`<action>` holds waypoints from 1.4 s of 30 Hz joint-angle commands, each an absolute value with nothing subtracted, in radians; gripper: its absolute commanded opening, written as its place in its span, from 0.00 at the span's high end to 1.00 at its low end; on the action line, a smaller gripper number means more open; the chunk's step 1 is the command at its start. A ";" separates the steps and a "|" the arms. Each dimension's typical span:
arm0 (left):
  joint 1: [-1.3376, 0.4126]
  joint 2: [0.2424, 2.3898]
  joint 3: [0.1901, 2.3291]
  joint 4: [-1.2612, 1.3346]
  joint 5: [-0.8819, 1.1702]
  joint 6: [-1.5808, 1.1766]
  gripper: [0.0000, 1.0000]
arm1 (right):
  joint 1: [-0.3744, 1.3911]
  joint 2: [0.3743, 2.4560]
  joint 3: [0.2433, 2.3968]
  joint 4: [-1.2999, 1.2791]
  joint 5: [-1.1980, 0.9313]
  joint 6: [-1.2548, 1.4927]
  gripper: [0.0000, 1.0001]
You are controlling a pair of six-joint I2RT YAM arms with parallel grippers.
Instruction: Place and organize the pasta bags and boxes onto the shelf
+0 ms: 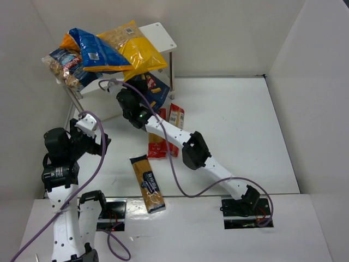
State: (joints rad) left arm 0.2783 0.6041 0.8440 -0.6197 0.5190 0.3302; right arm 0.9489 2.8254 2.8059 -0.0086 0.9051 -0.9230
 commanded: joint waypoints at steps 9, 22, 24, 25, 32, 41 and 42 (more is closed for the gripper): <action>0.284 0.597 0.841 -0.586 0.535 0.310 0.00 | 0.943 2.910 3.132 -0.250 0.911 -0.856 1.00; 0.293 0.597 0.841 -0.586 0.535 0.310 0.00 | 0.923 2.937 3.132 -0.181 0.911 -0.887 0.80; 0.293 0.597 0.841 -0.586 0.535 0.310 0.00 | 0.914 2.938 3.132 -0.167 0.911 -0.887 0.76; 0.293 0.597 0.841 -0.586 0.535 0.310 0.00 | 0.914 2.938 3.132 -0.157 0.920 -0.896 0.70; 0.293 0.597 0.841 -0.586 0.535 0.310 0.00 | 0.914 2.956 3.132 -0.086 0.942 -0.939 0.26; 0.293 0.597 0.841 -0.586 0.535 0.310 0.00 | 0.914 2.976 3.132 0.070 0.982 -1.055 0.00; 0.293 0.597 0.841 -0.586 0.535 0.310 0.00 | 0.914 2.976 3.132 0.080 0.982 -1.055 0.00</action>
